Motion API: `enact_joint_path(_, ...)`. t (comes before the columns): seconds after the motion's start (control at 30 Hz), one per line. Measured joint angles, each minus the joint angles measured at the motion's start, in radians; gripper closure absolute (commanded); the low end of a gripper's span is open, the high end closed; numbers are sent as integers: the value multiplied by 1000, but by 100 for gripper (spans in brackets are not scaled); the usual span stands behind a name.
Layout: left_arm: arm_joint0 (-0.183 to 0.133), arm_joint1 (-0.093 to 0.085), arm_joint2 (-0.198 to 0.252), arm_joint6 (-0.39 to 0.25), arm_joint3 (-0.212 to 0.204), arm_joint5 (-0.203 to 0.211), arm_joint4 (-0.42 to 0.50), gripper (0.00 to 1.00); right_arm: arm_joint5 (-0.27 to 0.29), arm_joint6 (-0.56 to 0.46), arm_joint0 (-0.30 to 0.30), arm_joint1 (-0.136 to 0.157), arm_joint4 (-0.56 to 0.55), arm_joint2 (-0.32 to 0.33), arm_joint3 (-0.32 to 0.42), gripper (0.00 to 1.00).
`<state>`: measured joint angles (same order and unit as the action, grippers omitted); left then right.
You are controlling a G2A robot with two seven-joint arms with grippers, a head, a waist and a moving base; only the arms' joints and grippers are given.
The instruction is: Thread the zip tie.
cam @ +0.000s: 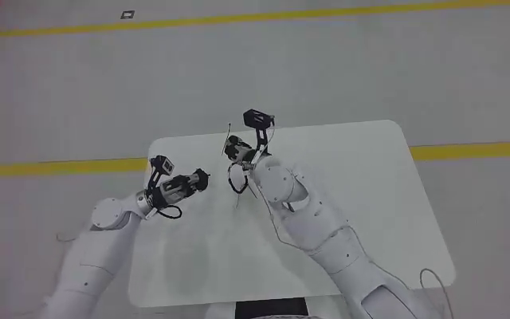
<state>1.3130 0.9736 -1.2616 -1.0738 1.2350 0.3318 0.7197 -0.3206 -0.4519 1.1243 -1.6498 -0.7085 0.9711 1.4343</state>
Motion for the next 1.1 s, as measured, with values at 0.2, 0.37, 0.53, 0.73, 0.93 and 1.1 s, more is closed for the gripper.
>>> enact_joint_path(0.2,1,3,0,29,-7,8,1,100,-20,78,48,-4,-43,-35,42,100)
enact_joint_path(0.37,-7,6,6,35,-20,8,-4,100,-19,98,71,-7,-63,-51,68,100)
enact_joint_path(0.53,-18,8,21,47,-30,8,-41,100,-11,101,76,-7,-80,-64,78,100)
enact_joint_path(0.73,-18,8,21,46,-29,8,-39,100,-11,101,76,-7,-79,-64,78,100)
enact_joint_path(0.93,-5,13,31,99,-3,3,-36,100,-18,151,99,-9,-85,-75,76,100)
enact_joint_path(1.1,-10,16,30,134,0,8,-42,100,-20,189,117,-15,-91,-74,78,100)
